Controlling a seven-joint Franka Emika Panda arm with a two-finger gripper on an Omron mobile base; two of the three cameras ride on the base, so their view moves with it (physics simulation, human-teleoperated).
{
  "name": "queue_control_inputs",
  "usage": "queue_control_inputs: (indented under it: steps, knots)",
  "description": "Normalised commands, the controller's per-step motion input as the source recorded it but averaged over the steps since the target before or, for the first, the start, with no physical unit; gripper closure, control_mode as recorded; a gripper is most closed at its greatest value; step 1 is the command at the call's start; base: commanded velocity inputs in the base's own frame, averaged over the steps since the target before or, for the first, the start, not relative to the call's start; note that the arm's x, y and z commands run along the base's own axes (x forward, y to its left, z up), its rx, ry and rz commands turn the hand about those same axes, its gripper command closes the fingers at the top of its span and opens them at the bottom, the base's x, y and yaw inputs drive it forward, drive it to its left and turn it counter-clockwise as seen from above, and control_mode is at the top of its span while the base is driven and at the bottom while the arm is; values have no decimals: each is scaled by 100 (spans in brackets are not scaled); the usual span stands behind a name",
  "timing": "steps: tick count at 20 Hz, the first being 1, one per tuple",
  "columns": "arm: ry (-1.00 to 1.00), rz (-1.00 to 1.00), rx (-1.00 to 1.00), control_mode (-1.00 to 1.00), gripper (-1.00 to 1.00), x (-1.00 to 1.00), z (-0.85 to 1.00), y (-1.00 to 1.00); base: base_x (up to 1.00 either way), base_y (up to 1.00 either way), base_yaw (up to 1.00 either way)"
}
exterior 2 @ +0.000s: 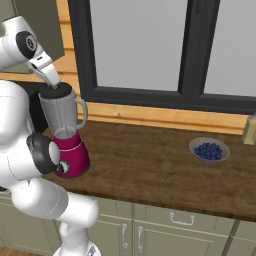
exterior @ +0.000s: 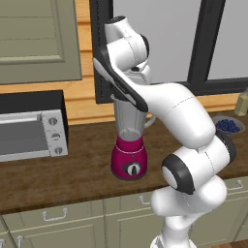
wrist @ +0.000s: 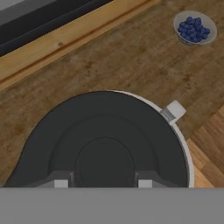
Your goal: Close the lid blender by securely placing the lid on top.
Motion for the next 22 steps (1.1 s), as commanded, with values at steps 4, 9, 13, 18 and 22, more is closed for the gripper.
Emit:
queue_control_inputs:
  steps: [4,9,13,18,22]
  knots:
    - [-2,0,-3,-100,100,0,-11,-4,0,0,0]
    - [0,2,-2,-100,100,0,-20,0,0,0,0]
    - [0,2,0,-100,100,0,-6,-6,0,0,0]
    - [0,0,0,-100,100,0,0,-6,0,0,0]
    - [0,0,0,-100,100,3,-3,0,0,0,0]
